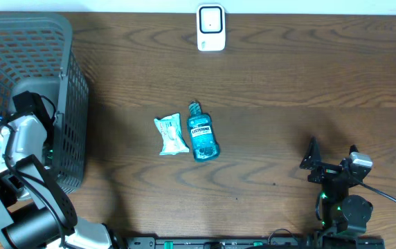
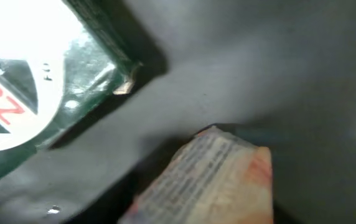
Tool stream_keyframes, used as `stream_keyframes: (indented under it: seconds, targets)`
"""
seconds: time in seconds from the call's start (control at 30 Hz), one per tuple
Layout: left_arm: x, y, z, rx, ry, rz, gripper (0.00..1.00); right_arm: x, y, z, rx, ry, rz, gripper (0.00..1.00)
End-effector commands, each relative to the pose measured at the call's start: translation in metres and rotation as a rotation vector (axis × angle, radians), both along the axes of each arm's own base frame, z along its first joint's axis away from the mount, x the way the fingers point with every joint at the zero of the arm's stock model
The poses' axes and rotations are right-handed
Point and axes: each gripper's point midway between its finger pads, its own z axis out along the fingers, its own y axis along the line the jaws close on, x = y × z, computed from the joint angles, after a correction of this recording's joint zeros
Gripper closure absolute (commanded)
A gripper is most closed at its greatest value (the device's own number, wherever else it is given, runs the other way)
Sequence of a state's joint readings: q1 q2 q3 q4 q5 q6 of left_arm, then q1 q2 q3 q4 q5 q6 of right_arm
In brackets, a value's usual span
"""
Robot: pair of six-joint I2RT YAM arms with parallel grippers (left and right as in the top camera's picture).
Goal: Scan the item barcode
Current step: 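Reach the left gripper into the basket and grasp the small orange box, then place the orange box on the table right of the bottle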
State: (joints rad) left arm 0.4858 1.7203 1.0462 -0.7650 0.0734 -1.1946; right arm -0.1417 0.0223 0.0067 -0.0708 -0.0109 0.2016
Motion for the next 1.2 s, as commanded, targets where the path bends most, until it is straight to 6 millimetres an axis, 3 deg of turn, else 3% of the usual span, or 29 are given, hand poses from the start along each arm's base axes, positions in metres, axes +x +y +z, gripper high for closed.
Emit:
stream_keyframes:
  seconds: [0.0,0.13,0.23,0.43,0.6,0.7,0.8,0.87,1.0,1.17]
  targets:
    - [-0.003,-0.003,-0.006,-0.014,0.011,-0.062,0.71,0.0,0.001,-0.001,0.007,0.001,0.002,0.01]
    - [0.013,0.014,0.015,0.012,-0.07,-0.132,0.86,0.0,0.001,-0.001,0.007,0.001,0.002,0.01]
    - [0.023,0.03,0.047,0.053,-0.153,-0.151,0.86,0.0,0.001,-0.001,0.007,0.001,0.002,0.01]
    - [0.023,0.06,0.136,0.214,-0.332,-0.119,0.86,0.0,0.001,-0.001,0.007,0.001,0.002,0.01]
    - [0.019,0.052,0.217,0.33,-0.573,-0.125,0.86,0.0,0.001,-0.001,0.007,0.001,0.002,0.01]
    - [0.02,0.024,0.269,0.347,-0.781,-0.195,0.85,0.0,0.001,-0.001,0.007,0.001,0.002,0.01]
    - [0.023,-0.021,0.315,0.302,-0.997,-0.331,0.85,0.0,0.001,-0.001,0.007,0.001,0.002,0.01]
    - [0.022,-0.057,0.335,0.24,-1.102,-0.443,0.85,0.0,0.001,-0.001,0.007,0.001,0.002,0.01]
    - [0.019,-0.125,0.351,0.168,-1.191,-0.694,0.85,0.0,0.001,-0.001,0.007,0.001,0.002,0.01]
    - [0.032,-0.206,0.343,0.164,-1.212,-1.06,0.85,0.0,0.001,-0.001,0.007,0.001,0.002,0.01]
